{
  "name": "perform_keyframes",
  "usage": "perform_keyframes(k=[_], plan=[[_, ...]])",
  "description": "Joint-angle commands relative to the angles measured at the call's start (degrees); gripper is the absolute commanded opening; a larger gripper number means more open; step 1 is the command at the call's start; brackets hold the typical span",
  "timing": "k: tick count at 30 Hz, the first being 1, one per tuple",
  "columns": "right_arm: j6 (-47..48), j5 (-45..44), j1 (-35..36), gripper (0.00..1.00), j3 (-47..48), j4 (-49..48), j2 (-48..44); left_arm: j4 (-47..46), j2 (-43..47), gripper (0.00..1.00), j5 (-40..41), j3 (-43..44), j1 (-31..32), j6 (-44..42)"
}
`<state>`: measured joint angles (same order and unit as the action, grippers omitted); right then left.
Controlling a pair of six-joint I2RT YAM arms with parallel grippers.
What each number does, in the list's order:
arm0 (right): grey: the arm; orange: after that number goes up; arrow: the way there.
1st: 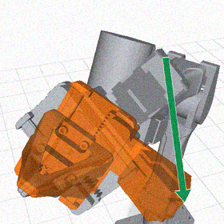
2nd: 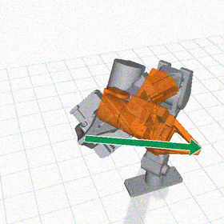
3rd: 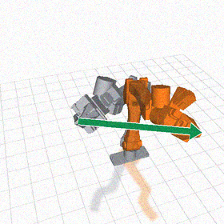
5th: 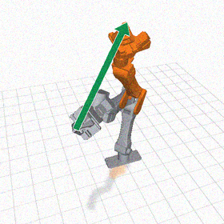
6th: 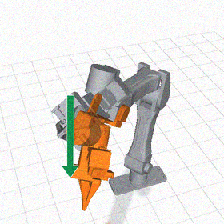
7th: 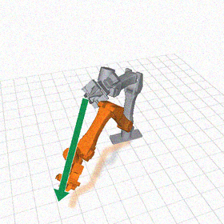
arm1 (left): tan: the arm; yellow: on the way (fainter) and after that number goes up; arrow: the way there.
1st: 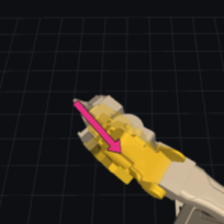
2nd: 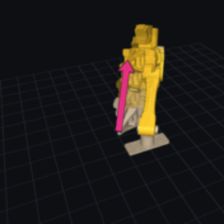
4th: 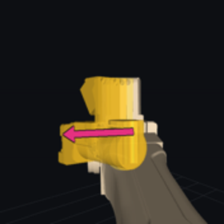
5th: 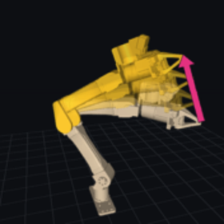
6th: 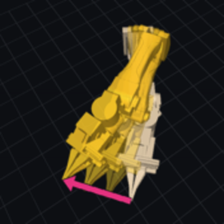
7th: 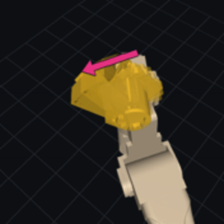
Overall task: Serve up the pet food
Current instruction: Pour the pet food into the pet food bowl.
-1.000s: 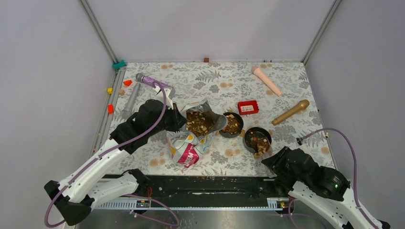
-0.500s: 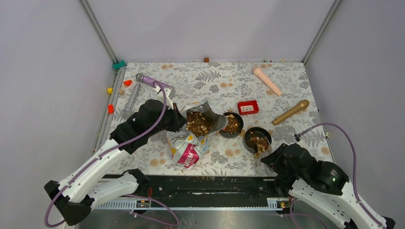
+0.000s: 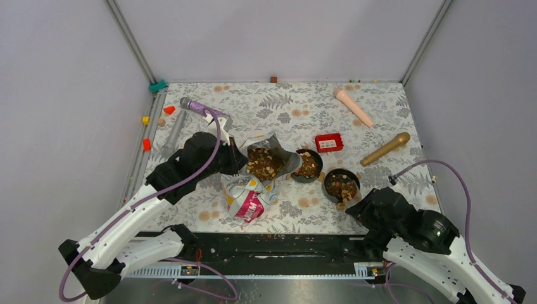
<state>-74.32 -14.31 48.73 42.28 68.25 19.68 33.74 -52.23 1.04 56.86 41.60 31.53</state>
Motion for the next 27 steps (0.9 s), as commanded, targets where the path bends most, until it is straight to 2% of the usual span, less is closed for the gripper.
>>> perform_keyframes(k=[1,27], plan=[[1.02,-3.47,-0.08,0.0,2.91,-1.52,2.49,-2.45,0.28,0.0,-3.14,1.4,0.25,0.77],[5.44,-1.16,-4.78,0.0,4.15,-2.38,8.2,-2.47,0.11,0.0,-3.28,1.39,0.34,0.81]])
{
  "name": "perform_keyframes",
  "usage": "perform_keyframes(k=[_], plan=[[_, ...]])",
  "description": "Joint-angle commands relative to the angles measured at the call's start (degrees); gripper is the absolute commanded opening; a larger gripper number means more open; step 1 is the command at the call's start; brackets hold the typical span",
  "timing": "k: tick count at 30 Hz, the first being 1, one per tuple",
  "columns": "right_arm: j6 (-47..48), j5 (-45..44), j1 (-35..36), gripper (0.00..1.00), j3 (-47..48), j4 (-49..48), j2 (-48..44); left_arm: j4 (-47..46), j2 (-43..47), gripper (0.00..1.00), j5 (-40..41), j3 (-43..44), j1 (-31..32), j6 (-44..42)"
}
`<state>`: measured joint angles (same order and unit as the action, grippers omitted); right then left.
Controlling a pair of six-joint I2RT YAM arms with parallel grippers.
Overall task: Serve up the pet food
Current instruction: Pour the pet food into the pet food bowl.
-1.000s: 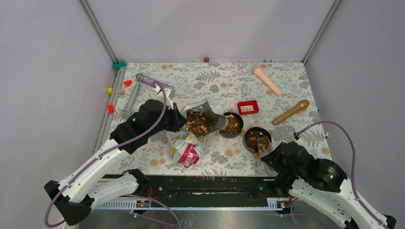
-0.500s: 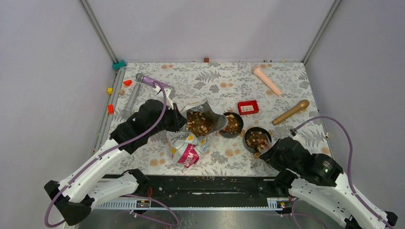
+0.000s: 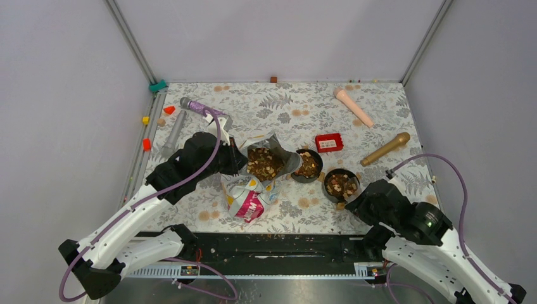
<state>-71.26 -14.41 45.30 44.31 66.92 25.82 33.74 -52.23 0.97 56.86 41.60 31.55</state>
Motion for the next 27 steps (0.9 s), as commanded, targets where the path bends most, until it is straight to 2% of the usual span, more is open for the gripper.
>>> perform_keyframes(k=[1,16,27], plan=[[2.89,-0.66,-1.73,0.0,2.34,-1.02,2.61,-2.43,0.13,0.0,-3.19,1.34,0.35,0.79],[9.92,7.98,-10.55,0.0,2.44,-4.43,8.59,-2.4,0.46,0.0,-3.01,1.39,0.36,0.67],[14.58,8.53,-12.36,0.0,5.43,-2.7,12.93,-2.45,0.55,0.0,-3.01,1.48,0.33,0.66]])
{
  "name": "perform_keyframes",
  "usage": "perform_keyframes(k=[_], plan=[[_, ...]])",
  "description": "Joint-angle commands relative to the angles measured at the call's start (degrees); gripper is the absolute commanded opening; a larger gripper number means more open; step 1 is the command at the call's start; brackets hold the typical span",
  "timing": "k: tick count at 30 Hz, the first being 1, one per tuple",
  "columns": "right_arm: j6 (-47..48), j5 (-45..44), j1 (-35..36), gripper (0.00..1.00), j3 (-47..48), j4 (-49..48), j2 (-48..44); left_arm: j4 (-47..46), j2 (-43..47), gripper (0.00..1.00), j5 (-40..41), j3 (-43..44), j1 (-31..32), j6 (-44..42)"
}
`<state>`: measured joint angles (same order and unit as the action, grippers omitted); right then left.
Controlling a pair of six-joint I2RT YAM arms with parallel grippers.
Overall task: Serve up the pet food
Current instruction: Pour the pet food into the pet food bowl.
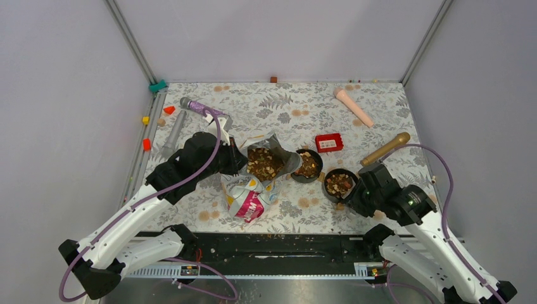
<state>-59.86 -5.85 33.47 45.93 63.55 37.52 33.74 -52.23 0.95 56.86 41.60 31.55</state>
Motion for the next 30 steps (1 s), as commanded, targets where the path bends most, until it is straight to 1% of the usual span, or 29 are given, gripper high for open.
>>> perform_keyframes(k=[1,5,11,18,22,30], plan=[[3.81,-0.51,-0.56,0.0,4.45,1.5,1.43,-2.45,0.56,0.0,-2.91,1.45,0.35,0.7],[6.99,-1.9,-0.52,0.0,7.33,6.08,2.62,-2.48,0.54,0.0,-2.94,1.5,0.34,0.68],[11.52,-1.61,-0.51,0.0,9.07,9.74,4.57,-2.42,0.16,0.0,-2.5,1.41,0.38,0.67],[14.86,-1.97,-0.52,0.0,10.17,9.8,6.11,-2.39,0.17,0.0,-2.02,1.39,0.38,0.58],[19.5,0.01,-0.52,0.0,11.63,8.89,8.02,-2.36,0.2,0.0,-2.03,1.41,0.32,0.56],[25.56,-2.25,-0.52,0.0,17.37,14.32,13.67,-2.1,0.71,0.0,-1.2,1.59,0.34,0.36]])
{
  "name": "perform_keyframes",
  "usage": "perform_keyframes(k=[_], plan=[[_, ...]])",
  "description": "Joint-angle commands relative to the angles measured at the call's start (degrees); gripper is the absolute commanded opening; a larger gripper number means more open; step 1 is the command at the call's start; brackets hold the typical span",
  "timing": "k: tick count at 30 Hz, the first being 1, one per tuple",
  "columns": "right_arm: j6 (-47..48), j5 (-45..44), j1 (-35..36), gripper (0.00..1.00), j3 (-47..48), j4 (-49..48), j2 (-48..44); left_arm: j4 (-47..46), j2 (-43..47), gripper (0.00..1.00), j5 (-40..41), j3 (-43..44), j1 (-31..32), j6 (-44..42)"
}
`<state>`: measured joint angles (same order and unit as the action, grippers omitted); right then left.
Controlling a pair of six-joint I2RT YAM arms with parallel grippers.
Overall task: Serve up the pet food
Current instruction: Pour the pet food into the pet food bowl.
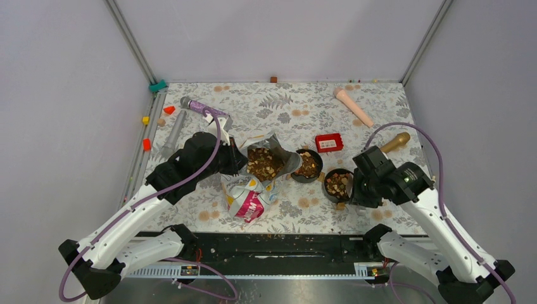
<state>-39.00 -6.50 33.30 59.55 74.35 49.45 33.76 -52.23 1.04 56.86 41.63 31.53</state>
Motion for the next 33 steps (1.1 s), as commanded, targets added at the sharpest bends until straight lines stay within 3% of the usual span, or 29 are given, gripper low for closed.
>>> perform_keyframes(k=[1,19,25,33], plan=[[4.8,-2.07,-0.34,0.0,4.09,4.02,1.97,-2.12,0.77,0.0,-1.27,1.65,0.35,0.38],[10.95,-1.68,-0.4,0.0,5.5,4.05,0.69,-1.81,0.42,0.0,-1.26,1.78,0.31,0.2],[10.02,4.66,-0.34,0.0,2.47,-2.11,-3.92,-1.65,0.59,0.0,0.23,1.9,0.38,0.18],[7.67,-1.91,-0.34,0.0,3.37,0.91,-3.99,-1.64,1.22,0.0,0.03,1.99,0.31,0.11]])
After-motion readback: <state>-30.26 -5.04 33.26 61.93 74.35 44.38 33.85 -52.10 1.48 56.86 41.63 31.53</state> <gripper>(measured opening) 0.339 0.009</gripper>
